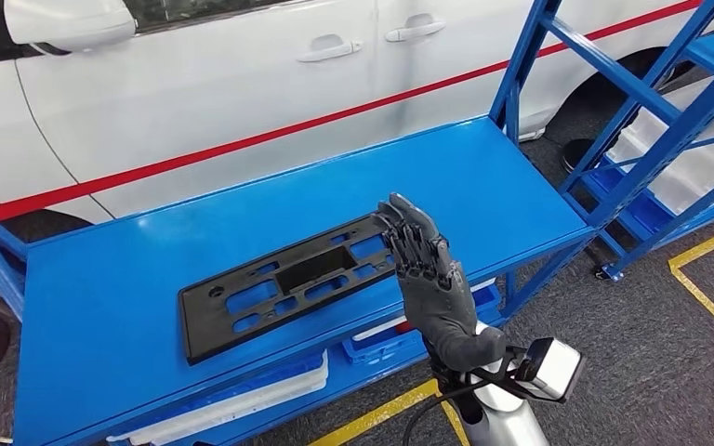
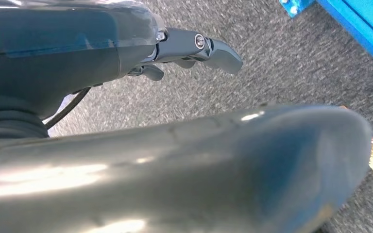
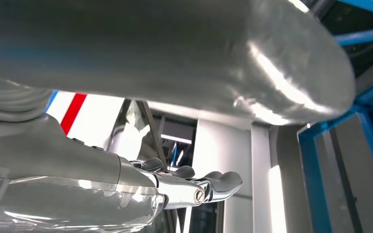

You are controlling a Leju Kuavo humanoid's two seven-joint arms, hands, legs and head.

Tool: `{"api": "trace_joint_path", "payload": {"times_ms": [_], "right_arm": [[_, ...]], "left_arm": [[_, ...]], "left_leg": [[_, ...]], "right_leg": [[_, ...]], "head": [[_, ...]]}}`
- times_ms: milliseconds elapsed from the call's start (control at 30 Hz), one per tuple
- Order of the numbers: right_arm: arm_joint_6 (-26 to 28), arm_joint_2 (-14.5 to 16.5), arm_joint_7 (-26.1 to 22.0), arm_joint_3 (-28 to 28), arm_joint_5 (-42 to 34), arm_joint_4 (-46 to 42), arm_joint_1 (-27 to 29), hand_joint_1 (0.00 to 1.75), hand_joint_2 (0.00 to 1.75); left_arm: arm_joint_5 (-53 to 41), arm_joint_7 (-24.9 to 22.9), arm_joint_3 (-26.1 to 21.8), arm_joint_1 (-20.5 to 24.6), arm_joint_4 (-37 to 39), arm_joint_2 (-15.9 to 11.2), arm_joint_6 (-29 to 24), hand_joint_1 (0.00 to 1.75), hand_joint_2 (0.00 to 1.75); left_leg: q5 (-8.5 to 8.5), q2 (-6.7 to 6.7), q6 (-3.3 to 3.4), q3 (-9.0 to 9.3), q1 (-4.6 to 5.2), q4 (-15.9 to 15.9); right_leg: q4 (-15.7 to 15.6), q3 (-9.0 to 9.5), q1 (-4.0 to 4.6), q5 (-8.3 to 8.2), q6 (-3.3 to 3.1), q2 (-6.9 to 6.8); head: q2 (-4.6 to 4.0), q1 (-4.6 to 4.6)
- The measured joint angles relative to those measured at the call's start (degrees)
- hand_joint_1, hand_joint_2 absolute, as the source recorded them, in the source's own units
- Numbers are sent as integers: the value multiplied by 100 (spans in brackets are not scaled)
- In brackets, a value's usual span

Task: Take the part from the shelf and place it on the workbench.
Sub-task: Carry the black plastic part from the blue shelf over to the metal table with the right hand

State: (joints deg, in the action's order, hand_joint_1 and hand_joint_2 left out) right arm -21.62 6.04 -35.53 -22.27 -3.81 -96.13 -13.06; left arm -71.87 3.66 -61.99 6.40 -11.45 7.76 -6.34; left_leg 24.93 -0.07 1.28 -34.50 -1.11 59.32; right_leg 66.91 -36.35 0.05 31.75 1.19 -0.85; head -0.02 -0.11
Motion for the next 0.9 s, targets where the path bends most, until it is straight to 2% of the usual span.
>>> {"api": "trace_joint_path", "payload": {"times_ms": [33, 67, 100, 133, 167, 233, 267, 300, 367, 433, 467, 500, 533, 567, 600, 633, 667, 733, 767, 800, 867, 900], "right_arm": [[1, -8, -3, 0, 2, 4, 7, 0, 0], [1, -19, -3, 0, 3, 8, 14, 0, 0], [3, -28, -5, 0, 6, 10, 19, 0, 0], [7, -35, -8, -1, 14, 12, 21, 0, 0], [13, -39, -13, -1, 27, 11, 22, 0, 0], [27, -42, -25, -2, 63, 9, 23, 0, 0], [34, -46, -33, -2, 80, 8, 25, 0, 0], [43, -51, -43, -2, 96, 7, 29, 0, 0], [69, -58, -60, -5, 127, -1, 34, 0, 0], [91, -58, -70, -14, 150, -20, 33, 0, 0], [95, -58, -74, -19, 156, -30, 35, 0, 0], [98, -59, -75, -22, 161, -37, 40, 0, 0], [99, -60, -74, -24, 167, -41, 50, 0, 0], [102, -60, -70, -26, 171, -43, 63, 0, 0], [108, -60, -63, -27, 175, -43, 76, 0, 0], [113, -60, -54, -28, 178, -43, 84, 0, 0], [119, -60, -43, -28, 178, -43, 89, 0, 0], [138, -62, -20, -28, 167, -43, 93, 0, 0], [157, -64, 4, -27, 145, -40, 96, 0, 44], [184, -67, 40, -27, 114, -34, 100, 0, 87], [255, -70, 137, -26, 56, -5, 104, 0, 175], [288, -71, 180, -23, 46, 16, 102, 0, 175]], "left_arm": [[0, 1, 0, 0, 0, 0, 1, 0, 0], [0, 1, -1, -6, 0, 0, 1, 0, 0], [-1, 0, -1, -11, 0, 0, 1, 0, 0], [-2, -1, -2, -14, 1, 0, 1, 0, 0], [-4, -1, -2, -12, 0, 1, 1, 0, 0], [-9, -2, -2, -1, 2, 6, 5, 0, 0], [-10, -3, -2, 5, 1, 9, 8, 0, 0], [-11, -4, -2, 8, 2, 11, 10, 0, 0], [-16, -7, -2, 5, 1, 12, 13, 0, 0], [-23, -10, -1, 2, 0, 10, 14, 0, 0], [-27, -13, 0, 6, 0, 8, 14, 0, 0], [-30, -16, 0, 12, 0, 8, 14, 0, 0], [-32, -21, 1, 17, 1, 8, 14, 0, 0], [-37, -24, 1, 18, 1, 8, 14, 0, 0], [-42, -28, 2, 15, 2, 8, 15, 0, 0], [-46, -33, 2, 9, 2, 8, 15, 0, 0], [-51, -36, 2, 6, 2, 6, 15, 0, 0], [-52, -35, 2, 11, 1, 2, 14, 0, 0], [-51, -28, 2, 12, 1, 1, 14, 0, 0], [-44, -19, 2, 6, 1, 2, 14, 0, 0], [-24, -3, 1, -23, 1, 2, 14, 0, 0], [-13, 2, -1, -36, 0, 2, 14, 0, 0]], "left_leg": [[-3, -42, 5, -5, -1, -1], [-3, -86, 5, -9, -1, -1], [-4, -134, 4, -8, -1, 0], [-4, -188, 2, -4, -1, 0], [-5, -246, -3, 4, -2, 0], [-12, -360, -34, 6, -6, -1], [-20, -412, -65, -4, -11, -5], [-29, -458, -102, -17, -21, -12], [-53, -541, -192, -30, -35, -49], [25, -418, -240, -76, -26, 52], [158, -300, -248, -169, -15, 261], [344, -174, -247, -314, -13, 589], [541, -102, -253, -491, -11, 976], [679, -71, -262, -642, -13, 1312], [718, -54, -270, -712, -13, 1489], [648, -36, -274, -672, -13, 1450], [489, -8, -272, -515, -13, 1185], [200, 77, -241, -94, 0, 425], [133, 105, -210, 46, 12, 163], [123, 117, -177, 106, 25, 39], [118, 92, -113, 97, 42, 15], [104, 84, -83, 98, 34, -1]], "right_leg": [[382, -193, -20, 165, 27, 29], [683, -353, -35, 254, 44, 40], [797, -429, -47, 229, 52, 46], [686, -392, -58, 92, 49, 59], [368, -251, -66, -122, 35, 96], [-430, 116, -75, -480, -15, 315], [-687, 231, -70, -558, -38, 404], [-809, 282, -60, -571, -57, 460], [-865, 306, -50, -583, -101, 383], [-965, 365, -63, -625, -175, 264], [-1011, 390, -70, -642, -212, 195], [-1025, 404, -59, -642, -240, 121], [-1022, 404, -46, -633, -263, 50], [-1012, 400, -33, -622, -273, -22], [-999, 398, -22, -609, -278, -91], [-984, 398, -15, -595, -274, -153], [-963, 401, -12, -578, -263, -203], [-896, 393, 3, -529, -212, -273], [-863, 384, 12, -508, -182, -293], [-840, 374, 23, -497, -152, -308], [-832, 369, 23, -504, -105, -327], [-825, 369, 14, -498, -73, -299]], "head": [[0, 6], [0, 8], [0, 8], [0, 8], [0, 8], [0, 6], [0, 11], [0, 14], [0, 23], [0, 12], [0, -1], [0, -10], [0, -21], [0, -22], [0, -22], [0, -22], [0, -23], [0, -22], [0, -17], [0, -13], [0, -9], [0, -11]]}}
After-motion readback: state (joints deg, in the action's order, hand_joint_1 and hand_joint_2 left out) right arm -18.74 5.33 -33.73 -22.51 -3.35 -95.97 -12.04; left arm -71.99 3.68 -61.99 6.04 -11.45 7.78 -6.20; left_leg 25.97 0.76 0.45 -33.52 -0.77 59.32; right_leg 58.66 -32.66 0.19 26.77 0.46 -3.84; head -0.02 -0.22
